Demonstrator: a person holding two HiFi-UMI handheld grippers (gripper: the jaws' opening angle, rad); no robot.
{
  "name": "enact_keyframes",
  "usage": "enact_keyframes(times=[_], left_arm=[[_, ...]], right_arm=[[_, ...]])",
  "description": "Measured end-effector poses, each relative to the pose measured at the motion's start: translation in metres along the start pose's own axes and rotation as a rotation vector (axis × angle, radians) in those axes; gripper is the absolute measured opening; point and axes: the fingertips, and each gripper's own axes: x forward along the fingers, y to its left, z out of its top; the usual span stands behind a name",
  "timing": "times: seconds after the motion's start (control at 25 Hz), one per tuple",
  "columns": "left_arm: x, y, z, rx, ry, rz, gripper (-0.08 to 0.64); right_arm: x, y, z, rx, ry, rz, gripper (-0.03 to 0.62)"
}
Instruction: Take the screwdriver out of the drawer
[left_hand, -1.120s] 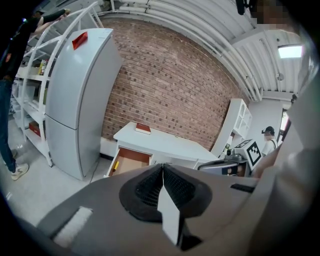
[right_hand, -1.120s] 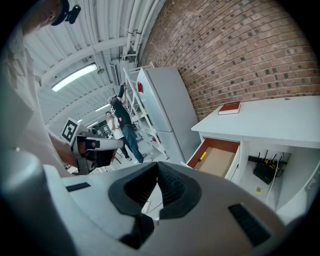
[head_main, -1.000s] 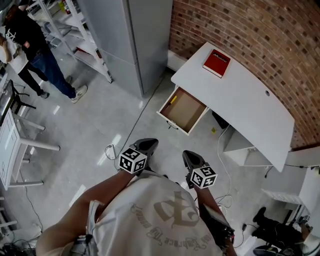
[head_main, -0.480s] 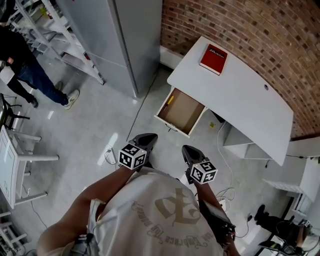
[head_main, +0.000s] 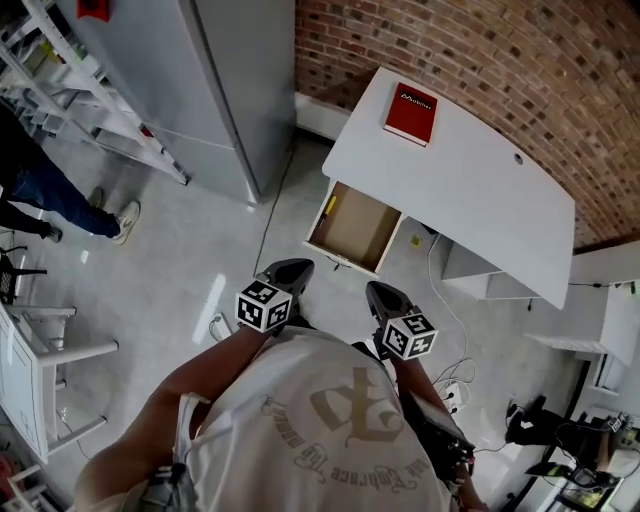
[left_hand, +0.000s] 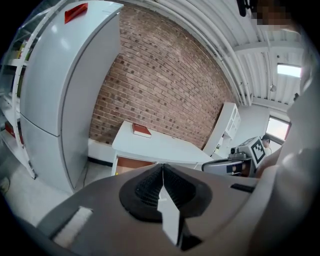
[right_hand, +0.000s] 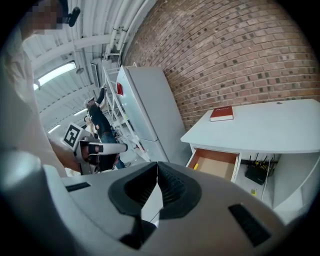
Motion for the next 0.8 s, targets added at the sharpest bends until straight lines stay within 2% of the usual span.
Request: enact_keyframes(times=[0.4, 0.8], left_arm=[[-0.018, 0.061, 0.026, 0.029, -0.012, -0.035, 0.009], [-0.030, 0.089, 0.029, 0.014, -0.018, -0.039, 0.009]], right_arm=[[0.028, -0.013, 0.033, 0.051, -0.076, -0.148, 0.006], [0.036, -0.015, 0.038, 0.071, -0.088, -0.216, 0.006]])
